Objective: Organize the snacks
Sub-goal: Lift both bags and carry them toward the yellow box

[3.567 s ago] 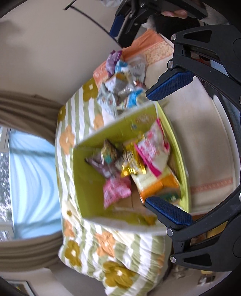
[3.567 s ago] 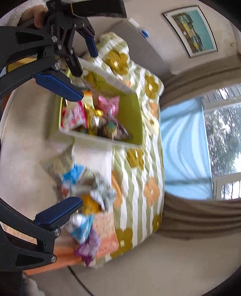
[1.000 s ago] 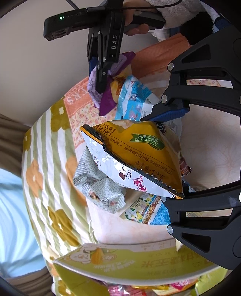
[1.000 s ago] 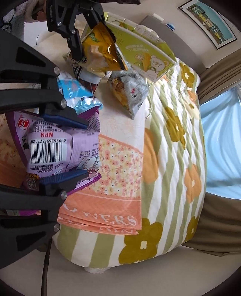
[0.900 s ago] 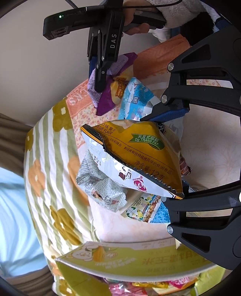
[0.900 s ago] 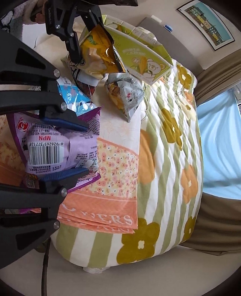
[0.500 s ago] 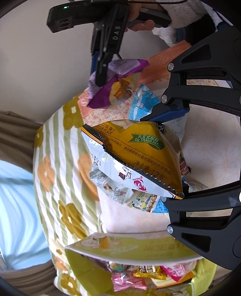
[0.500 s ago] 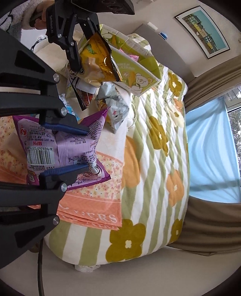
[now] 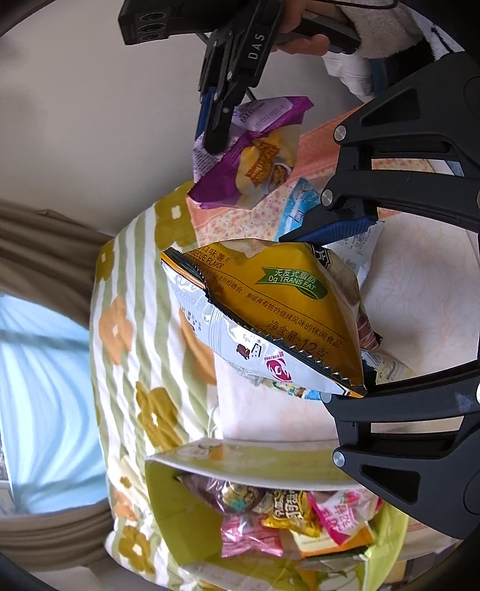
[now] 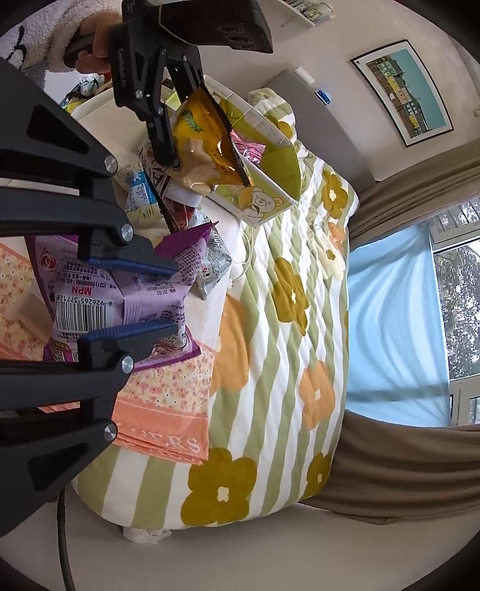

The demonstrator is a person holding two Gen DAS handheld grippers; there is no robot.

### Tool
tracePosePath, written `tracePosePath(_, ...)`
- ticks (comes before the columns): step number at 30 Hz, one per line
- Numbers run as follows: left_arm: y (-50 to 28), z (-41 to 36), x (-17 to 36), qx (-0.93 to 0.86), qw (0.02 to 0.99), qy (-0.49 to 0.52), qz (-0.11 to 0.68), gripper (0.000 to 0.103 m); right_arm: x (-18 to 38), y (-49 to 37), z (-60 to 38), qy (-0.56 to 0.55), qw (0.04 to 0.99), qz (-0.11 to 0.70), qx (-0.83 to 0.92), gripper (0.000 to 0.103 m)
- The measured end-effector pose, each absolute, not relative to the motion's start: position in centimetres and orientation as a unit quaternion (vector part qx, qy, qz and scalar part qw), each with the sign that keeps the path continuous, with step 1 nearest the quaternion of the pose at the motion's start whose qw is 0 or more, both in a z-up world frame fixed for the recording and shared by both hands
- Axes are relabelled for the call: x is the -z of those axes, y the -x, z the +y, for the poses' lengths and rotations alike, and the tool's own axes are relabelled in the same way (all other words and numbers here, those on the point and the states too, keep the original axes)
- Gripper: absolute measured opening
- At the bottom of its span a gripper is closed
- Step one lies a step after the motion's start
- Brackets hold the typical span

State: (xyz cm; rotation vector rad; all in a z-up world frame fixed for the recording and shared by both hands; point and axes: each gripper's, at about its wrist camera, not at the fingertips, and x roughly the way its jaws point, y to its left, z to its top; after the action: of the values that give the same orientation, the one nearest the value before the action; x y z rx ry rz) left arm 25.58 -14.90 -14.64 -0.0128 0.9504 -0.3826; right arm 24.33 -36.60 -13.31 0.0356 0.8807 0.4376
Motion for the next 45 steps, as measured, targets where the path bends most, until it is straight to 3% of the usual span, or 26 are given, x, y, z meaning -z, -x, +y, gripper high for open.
tracePosePath(7,-24.1,-13.9,14.0,0.171,0.880,0.014,0.442,0.047,12.8,-23.0,-35.7,-0.011,0.879,0.419,-0.229,0.008)
tracePosePath(14,-23.3,-13.6,14.7,0.164,0.880,0.019,0.446,0.047,16.9,-22.1,-35.5,-0.018,0.856,0.468,-0.219,0.011)
tracePosePath(17,-23.3,-13.4,14.8,0.160,0.879,0.022,0.448,0.047,17.2,-21.8,-36.0,-0.008,0.863,0.462,-0.203,0.047)
tracePosePath(19,-23.4,-13.2,14.8,0.158,0.879,0.023,0.449,0.047,16.3,-21.7,-36.9,-0.005,0.878,0.438,-0.191,0.090)
tracePosePath(20,-23.6,-13.2,14.8,0.157,0.879,0.023,0.449,0.047,16.0,-21.8,-37.3,-0.002,0.884,0.428,-0.185,0.093)
tracePosePath(42,-28.1,-12.9,16.9,0.148,0.862,0.022,0.485,0.047,26.4,-30.8,-35.7,0.001,0.790,0.605,-0.096,0.093)
tracePosePath(44,-28.4,-13.1,17.1,0.150,0.860,0.020,0.487,0.047,26.9,-30.7,-36.1,-0.006,0.789,0.607,-0.097,0.089)
tracePosePath(45,-28.5,-13.2,17.2,0.151,0.860,0.019,0.488,0.047,27.0,-30.6,-36.2,-0.003,0.790,0.606,-0.097,0.083)
